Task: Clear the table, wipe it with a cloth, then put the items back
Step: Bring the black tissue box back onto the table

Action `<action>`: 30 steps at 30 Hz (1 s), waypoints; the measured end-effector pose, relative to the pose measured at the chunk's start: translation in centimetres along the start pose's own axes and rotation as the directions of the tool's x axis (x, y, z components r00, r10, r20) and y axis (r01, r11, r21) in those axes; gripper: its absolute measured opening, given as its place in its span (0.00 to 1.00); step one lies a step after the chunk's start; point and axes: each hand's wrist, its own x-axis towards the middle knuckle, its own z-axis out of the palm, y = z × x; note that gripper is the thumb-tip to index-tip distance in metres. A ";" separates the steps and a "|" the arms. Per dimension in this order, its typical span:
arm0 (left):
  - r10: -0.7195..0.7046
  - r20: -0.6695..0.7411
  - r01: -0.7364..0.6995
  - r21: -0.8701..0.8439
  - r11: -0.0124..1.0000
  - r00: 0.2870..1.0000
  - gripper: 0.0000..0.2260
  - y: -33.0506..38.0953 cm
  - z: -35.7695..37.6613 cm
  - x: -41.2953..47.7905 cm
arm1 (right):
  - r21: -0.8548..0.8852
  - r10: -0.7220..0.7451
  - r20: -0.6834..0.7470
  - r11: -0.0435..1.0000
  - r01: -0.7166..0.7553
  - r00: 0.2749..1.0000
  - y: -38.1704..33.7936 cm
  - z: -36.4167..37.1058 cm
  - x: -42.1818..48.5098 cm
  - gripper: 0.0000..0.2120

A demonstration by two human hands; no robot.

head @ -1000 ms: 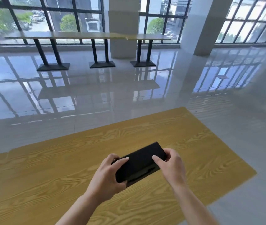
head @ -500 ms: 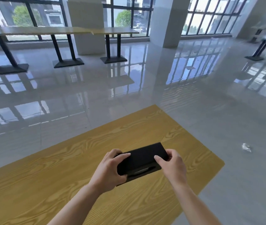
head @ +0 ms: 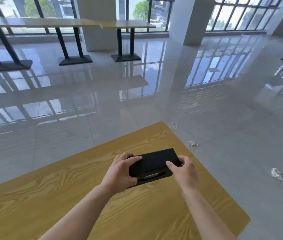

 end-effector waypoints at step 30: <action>-0.259 0.011 0.259 0.013 0.966 0.966 0.29 -3.1 2.6 18.3 | 0.032 -0.012 0.124 0.999 0.008 0.992 -0.8 3.9 17.5 0.16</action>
